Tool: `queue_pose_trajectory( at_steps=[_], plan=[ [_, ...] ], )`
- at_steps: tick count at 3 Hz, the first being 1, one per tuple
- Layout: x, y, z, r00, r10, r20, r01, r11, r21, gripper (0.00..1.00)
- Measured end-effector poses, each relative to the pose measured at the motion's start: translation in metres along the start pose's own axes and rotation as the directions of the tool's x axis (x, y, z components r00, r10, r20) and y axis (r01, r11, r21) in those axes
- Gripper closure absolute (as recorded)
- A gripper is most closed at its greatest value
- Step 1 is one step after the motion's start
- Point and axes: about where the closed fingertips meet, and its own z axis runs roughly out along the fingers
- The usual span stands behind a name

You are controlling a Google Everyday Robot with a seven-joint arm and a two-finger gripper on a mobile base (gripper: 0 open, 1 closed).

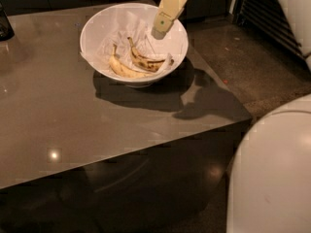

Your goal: Pick banana from white bowl

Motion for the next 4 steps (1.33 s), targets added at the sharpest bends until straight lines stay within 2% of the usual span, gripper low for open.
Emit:
queue_pose_trajectory(
  at_steps=[1,2,4],
  plan=[
    [-0.008,-0.001,0.012,1.0,0.007,-0.001,-0.007,0.9998,-0.02,0.05],
    [-0.011,-0.004,0.023,1.0,0.024,-0.015,-0.024,0.9992,-0.03,0.17],
    [0.001,-0.012,0.05,0.995,0.087,-0.051,-0.09,0.9938,-0.065,0.2]
  ],
)
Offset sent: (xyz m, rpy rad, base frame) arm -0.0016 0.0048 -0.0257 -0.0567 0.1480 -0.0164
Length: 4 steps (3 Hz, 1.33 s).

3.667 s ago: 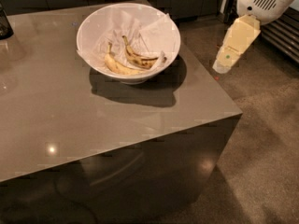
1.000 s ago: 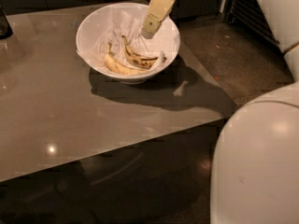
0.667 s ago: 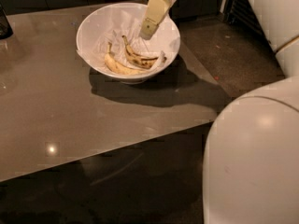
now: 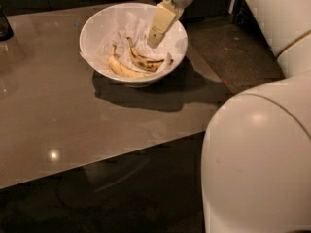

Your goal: Pick banana from white bowl

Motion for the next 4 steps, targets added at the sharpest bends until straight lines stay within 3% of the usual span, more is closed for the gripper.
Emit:
queue_pose_trajectory(
  at_steps=[2,4],
  plan=[
    [-0.001,-0.004,0.028,0.999,0.005,-0.046,-0.006,0.9995,-0.03,0.22],
    [-0.013,0.0,0.045,0.996,-0.041,-0.084,0.038,0.9986,-0.038,0.23]
  ],
)
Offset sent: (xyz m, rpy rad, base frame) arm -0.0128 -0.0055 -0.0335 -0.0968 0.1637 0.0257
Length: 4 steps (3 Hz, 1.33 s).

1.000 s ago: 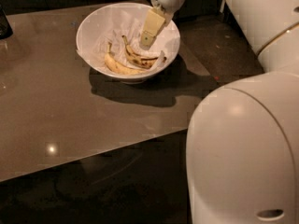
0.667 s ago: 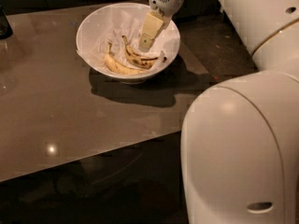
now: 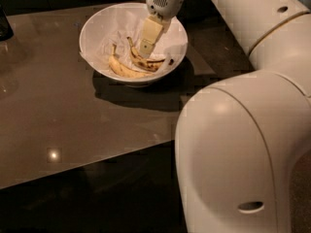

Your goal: Pick banana from white bowl

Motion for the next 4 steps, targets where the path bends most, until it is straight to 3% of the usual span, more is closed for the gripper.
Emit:
queue_pose_trajectory(
  at_steps=[4],
  plan=[
    [-0.016,0.013,0.036,0.994,-0.08,-0.069,0.077,0.9957,-0.051,0.28]
  ],
)
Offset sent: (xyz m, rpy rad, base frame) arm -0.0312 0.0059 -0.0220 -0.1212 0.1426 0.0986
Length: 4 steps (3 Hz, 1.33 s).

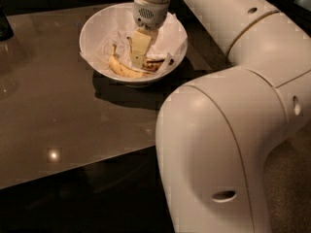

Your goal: Pick banana from white bowl

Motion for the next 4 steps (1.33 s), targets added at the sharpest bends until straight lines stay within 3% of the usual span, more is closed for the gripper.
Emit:
queue_pose_trajectory(
  at_steps=[4],
  plan=[
    [0.007,-0.006,0.033,0.999,-0.013,-0.034,0.011,0.9982,-0.06,0.27]
  ],
)
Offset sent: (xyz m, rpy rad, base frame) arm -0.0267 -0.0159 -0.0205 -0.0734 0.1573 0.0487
